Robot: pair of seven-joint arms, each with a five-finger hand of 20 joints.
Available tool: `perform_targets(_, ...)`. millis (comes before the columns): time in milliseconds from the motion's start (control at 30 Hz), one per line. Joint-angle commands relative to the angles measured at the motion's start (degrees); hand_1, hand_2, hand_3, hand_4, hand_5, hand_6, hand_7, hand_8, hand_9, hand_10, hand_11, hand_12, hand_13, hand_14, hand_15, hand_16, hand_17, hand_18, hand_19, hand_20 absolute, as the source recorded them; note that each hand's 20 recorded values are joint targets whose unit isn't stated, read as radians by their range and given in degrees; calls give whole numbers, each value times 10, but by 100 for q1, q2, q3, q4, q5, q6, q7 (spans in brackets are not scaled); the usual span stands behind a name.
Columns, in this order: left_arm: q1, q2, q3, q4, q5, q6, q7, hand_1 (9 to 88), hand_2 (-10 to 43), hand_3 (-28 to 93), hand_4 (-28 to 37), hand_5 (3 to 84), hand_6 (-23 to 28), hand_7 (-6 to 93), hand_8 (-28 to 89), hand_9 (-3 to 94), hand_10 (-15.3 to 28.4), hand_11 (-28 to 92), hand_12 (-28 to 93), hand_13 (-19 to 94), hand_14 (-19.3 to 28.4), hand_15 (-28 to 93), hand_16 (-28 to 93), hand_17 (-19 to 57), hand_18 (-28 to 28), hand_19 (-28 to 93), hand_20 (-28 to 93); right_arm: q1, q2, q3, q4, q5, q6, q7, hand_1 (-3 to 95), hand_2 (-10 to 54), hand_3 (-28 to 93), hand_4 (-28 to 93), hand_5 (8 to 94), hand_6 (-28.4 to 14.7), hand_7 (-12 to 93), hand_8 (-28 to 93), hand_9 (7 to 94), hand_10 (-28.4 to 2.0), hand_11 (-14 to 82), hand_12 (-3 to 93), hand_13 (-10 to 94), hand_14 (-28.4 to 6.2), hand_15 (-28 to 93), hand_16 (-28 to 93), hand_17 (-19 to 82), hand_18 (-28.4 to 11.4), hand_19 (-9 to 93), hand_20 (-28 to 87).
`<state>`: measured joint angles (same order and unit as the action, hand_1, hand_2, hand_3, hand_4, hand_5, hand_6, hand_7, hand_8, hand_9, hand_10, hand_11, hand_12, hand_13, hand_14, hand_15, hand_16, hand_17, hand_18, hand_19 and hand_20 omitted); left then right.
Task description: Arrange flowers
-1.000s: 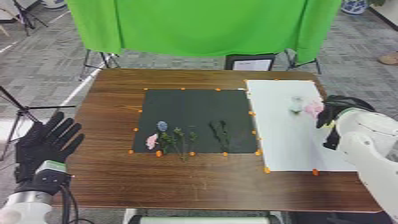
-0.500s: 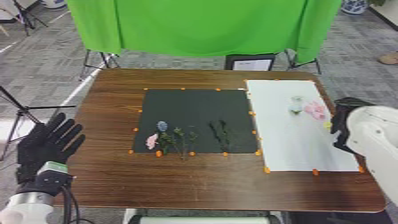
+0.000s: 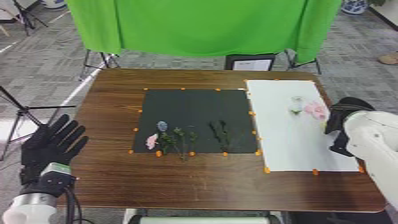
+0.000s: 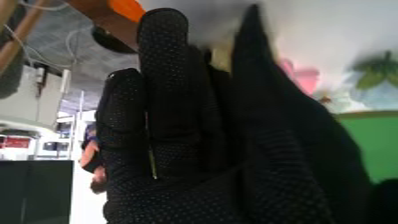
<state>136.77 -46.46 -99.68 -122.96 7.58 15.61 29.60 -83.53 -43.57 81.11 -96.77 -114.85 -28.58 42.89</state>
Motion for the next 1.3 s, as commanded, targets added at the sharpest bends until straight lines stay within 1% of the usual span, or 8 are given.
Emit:
perform_targets(33,20,-19,30,-7,47,57,-37,266,123,745,-283,407,103,130,-81,341,167,205,129,231,168,359,-55,-83,164,379,95,-420,-24,-309,-37,-585,668,-399,637,49,466,-283,709,29,176,-40,727,-69,87,166,718,-79,439,256,352,-189,801,367)
perform_targets(167,33,-15,25,-8,24,45,-23,266,123,745,-282,407,103,130,-81,341,167,205,129,230,168,361,-55,-83,164,379,95,-602,-5,-273,-374,-688,822,-465,664,49,436,-283,730,32,176,-14,756,-64,70,195,724,-73,424,265,349,-183,793,379)
perform_targets(333,111,-34,-62,-38,29,59,-7,266,122,746,-282,407,103,130,-81,341,167,205,129,230,168,360,-55,-83,164,379,94,-824,9,-283,-1347,-1033,1291,-715,640,41,483,-283,739,32,176,-12,767,-69,76,194,739,-72,406,271,356,-188,792,384)
perform_targets(400,200,-50,-144,-65,26,69,3,266,122,746,-282,407,103,131,-81,341,167,205,129,231,168,360,-55,-83,164,379,94,-641,-68,-506,-1647,-1123,1432,-911,632,39,498,-283,739,31,176,-13,768,-71,79,192,742,-72,405,274,360,-189,793,385)
perform_targets(567,184,-51,-164,-53,40,63,-30,266,122,746,-282,407,103,131,-81,341,168,205,129,231,168,360,-55,-83,164,380,94,191,-450,-1425,-1922,-1187,1563,-1494,622,35,517,-283,742,29,171,-15,767,-72,82,188,746,-72,407,279,364,-190,797,385)
perform_targets(633,154,-35,-143,-42,43,62,-47,266,122,746,-282,407,103,131,-81,341,168,205,129,231,168,361,-55,-83,164,379,94,499,-739,-1824,-1898,-1204,1716,-1696,617,34,525,-283,741,28,169,-15,766,-73,83,187,746,-73,408,281,365,-192,798,385)
perform_targets(867,-23,10,-25,6,91,59,-127,267,122,746,-282,407,103,133,-82,342,168,206,129,231,167,361,-55,-83,164,380,94,1412,-1795,-2968,-1436,-1394,967,-2229,608,32,537,-283,738,27,163,-16,758,-74,84,183,747,-74,414,283,365,-195,803,387)
perform_targets(1300,-135,68,12,-11,138,145,-197,267,123,746,-283,408,104,132,-82,341,167,206,128,231,167,362,-56,-83,164,379,95,1822,-2620,-4039,-502,-1990,813,-2596,595,19,567,-283,739,27,166,-21,758,-80,93,182,749,-76,430,285,368,-201,807,386)
